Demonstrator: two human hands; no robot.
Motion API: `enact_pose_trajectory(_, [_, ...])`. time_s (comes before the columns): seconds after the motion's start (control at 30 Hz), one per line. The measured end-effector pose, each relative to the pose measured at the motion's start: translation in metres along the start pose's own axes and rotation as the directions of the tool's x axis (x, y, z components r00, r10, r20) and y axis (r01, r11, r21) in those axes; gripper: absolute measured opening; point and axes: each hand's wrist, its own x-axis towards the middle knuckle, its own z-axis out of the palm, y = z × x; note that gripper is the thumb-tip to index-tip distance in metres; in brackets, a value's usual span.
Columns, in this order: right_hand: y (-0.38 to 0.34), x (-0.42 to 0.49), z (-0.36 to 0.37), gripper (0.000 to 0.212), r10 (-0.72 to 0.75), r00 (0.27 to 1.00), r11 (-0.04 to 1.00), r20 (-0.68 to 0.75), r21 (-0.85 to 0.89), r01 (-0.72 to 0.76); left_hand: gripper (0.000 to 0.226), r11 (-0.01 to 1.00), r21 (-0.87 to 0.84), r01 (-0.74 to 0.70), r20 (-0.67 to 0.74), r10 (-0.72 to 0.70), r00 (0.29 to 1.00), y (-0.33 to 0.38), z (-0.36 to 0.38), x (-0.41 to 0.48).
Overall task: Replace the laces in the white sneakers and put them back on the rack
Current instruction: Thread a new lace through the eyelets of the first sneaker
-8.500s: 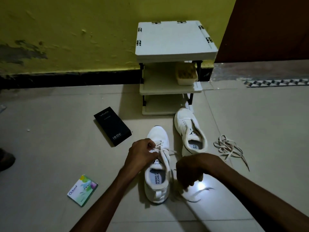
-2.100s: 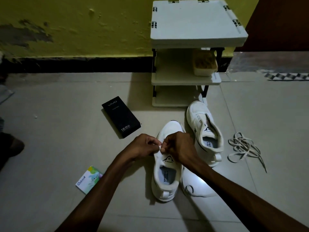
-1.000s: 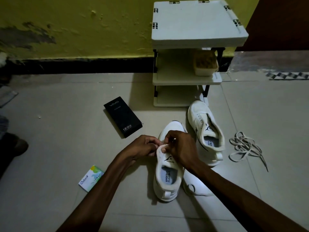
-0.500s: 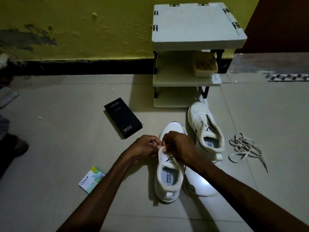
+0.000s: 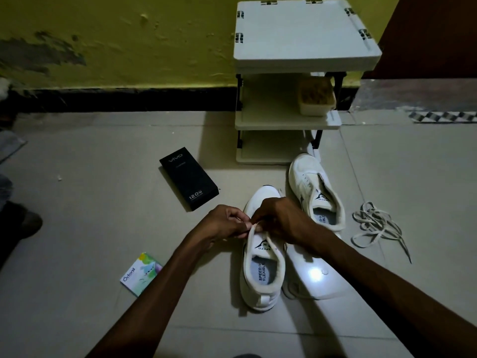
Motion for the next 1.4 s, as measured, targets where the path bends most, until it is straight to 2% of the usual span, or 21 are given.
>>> enact_pose_trajectory(0.17, [0.001, 0.0, -0.001, 0.019, -0.03, 1.0, 1.0, 0.007, 0.001, 0.03, 0.008, 0.999, -0.035, 0.019, -0.004, -0.02, 1.0, -0.001, 0.001, 0.0])
enact_pose_trajectory(0.5, [-0.011, -0.005, 0.003, 0.028, -0.101, 0.994, 0.975, 0.04, -0.192, 0.107, 0.009, 1.0, -0.009, 0.028, -0.031, -0.028, 0.999, -0.01, 0.001, 0.001])
enact_pose_trajectory(0.7, [-0.014, -0.01, 0.003, 0.033, -0.159, 0.987, 0.937, -0.033, -0.319, 0.141, 0.005, 1.0, -0.019, -0.009, -0.076, 0.007, 0.997, -0.011, 0.005, -0.003])
enact_pose_trajectory(0.87, [-0.017, -0.006, 0.002, 0.035, -0.202, 0.979, 0.934, -0.038, -0.308, 0.181, 0.007, 1.0, 0.007, -0.002, -0.078, 0.003, 0.997, -0.012, 0.006, -0.001])
enact_pose_trajectory(1.03, [-0.018, -0.003, -0.004, 0.018, -0.309, 0.95, 0.881, -0.034, -0.385, 0.273, 0.009, 0.995, -0.097, 0.028, -0.019, -0.03, 0.999, -0.015, 0.007, 0.0])
enact_pose_trajectory(1.2, [-0.018, -0.003, -0.002, 0.019, -0.275, 0.961, 0.864, -0.027, -0.445, 0.235, 0.01, 0.988, -0.153, 0.024, -0.032, -0.029, 0.999, -0.02, 0.01, -0.004])
enact_pose_trajectory(1.4, [-0.021, -0.004, -0.005, 0.013, -0.255, 0.967, 0.851, 0.003, -0.475, 0.225, 0.016, 0.993, -0.086, -0.084, -0.076, 0.077, 0.994, -0.024, 0.011, -0.012])
